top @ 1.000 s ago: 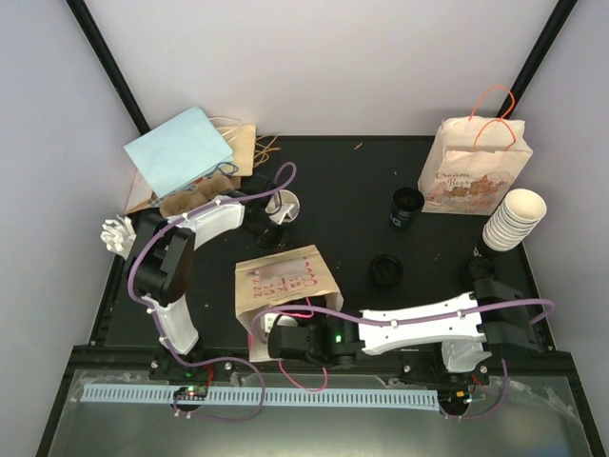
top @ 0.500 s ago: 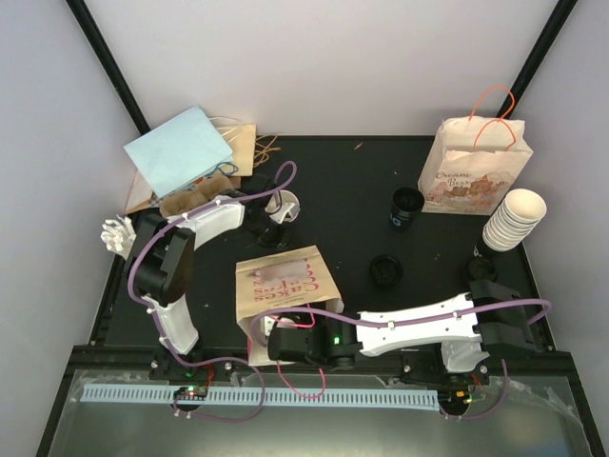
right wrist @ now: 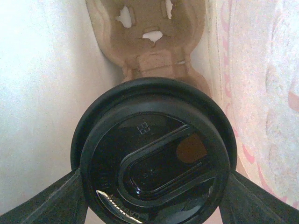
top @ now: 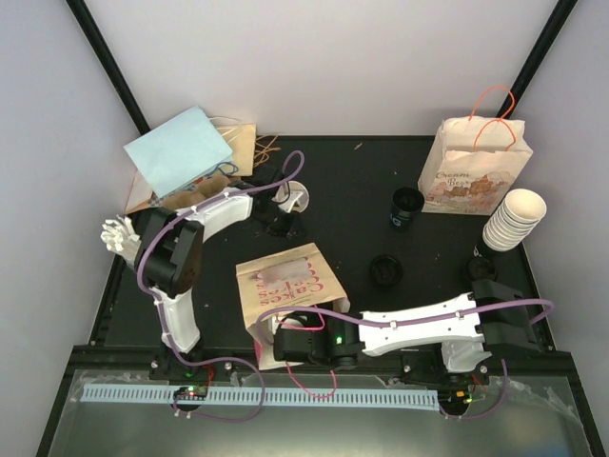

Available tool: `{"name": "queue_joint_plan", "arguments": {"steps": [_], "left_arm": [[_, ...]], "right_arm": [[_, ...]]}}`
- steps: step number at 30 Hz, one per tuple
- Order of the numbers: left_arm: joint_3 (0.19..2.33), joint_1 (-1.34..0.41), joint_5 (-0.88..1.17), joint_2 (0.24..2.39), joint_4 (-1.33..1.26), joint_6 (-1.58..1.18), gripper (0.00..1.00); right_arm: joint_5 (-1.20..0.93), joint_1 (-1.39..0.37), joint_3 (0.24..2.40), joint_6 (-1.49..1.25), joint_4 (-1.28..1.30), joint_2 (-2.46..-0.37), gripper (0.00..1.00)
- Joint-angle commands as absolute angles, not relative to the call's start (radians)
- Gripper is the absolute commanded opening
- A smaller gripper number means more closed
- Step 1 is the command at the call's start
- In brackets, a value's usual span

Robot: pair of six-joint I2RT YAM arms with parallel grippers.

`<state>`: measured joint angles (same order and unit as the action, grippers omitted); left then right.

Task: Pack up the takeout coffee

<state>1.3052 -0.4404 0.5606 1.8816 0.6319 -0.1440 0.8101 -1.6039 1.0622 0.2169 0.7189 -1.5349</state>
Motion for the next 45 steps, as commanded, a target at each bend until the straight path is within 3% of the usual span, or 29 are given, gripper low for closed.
{"name": "queue_joint_plan", "arguments": {"steps": [1, 14, 27, 45], "left_arm": [[1.364, -0.466, 0.582, 1.92, 0.626, -0.13, 0.09], [1.397, -0.506, 0.59, 1.966, 0.646, -0.127, 0.07], [1.248, -0.511, 0.611, 1.891, 0.57, -0.17, 0.05], [1.215, -0.52, 0.633, 1.865, 0.558, -0.156, 0.04]], "right_arm": [[0.847, -1.608, 1.057, 0.186, 0.75, -1.506, 0.54], [0.885, -1.606, 1.046, 0.183, 0.753, -1.515, 0.54], [0.9, -1.606, 1.03, 0.19, 0.739, -1.516, 0.54], [0.902, -1.555, 1.019, 0.292, 0.637, -1.518, 0.54]]}}
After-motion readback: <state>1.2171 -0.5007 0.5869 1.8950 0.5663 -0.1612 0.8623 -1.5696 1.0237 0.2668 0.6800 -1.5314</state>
